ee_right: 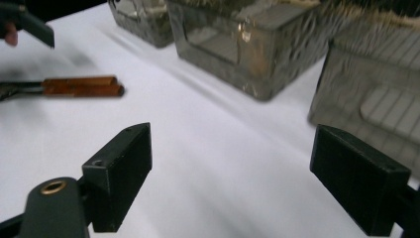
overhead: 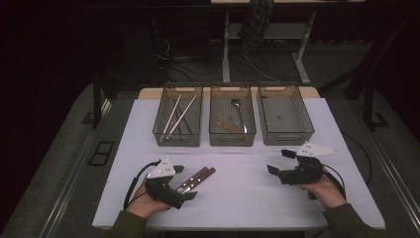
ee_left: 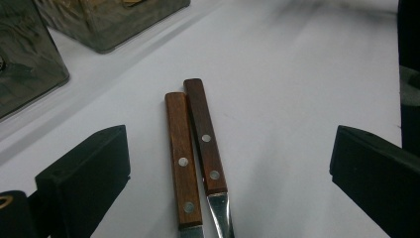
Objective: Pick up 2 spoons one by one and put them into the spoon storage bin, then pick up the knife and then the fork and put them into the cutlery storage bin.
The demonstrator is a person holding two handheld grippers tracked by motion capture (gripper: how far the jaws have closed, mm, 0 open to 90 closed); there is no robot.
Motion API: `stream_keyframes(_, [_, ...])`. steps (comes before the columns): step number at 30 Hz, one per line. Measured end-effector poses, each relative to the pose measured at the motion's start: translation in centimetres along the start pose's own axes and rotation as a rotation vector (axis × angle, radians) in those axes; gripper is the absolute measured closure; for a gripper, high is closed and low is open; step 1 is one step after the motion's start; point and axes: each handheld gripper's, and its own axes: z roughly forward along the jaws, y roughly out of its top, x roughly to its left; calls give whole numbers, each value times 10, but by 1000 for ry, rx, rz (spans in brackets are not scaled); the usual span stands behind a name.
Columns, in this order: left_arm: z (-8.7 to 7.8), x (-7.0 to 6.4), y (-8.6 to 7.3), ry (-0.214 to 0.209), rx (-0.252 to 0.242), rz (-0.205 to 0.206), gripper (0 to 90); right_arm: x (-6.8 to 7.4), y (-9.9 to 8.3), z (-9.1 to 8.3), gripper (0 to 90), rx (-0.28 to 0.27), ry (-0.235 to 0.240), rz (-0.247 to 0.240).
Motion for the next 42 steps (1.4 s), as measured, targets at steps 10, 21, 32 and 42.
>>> stream_keyframes(10, [0, 1, 0, 16, 11, -13, 14, 3, -28, -21, 162, 18, -3, 16])
stream_keyframes(21, [-9, 6, 0, 84, 39, -34, 283, 7, -40, -33, 162, 26, -17, 11])
stream_keyframes(32, [-4, 13, -3, 89, 136, -96, 642, 10, -40, -30, 162, 46, -13, -8])
stream_keyframes(42, [3, 14, -7, 84, 200, -99, 708, 11, -41, -29, 162, 52, -14, -17])
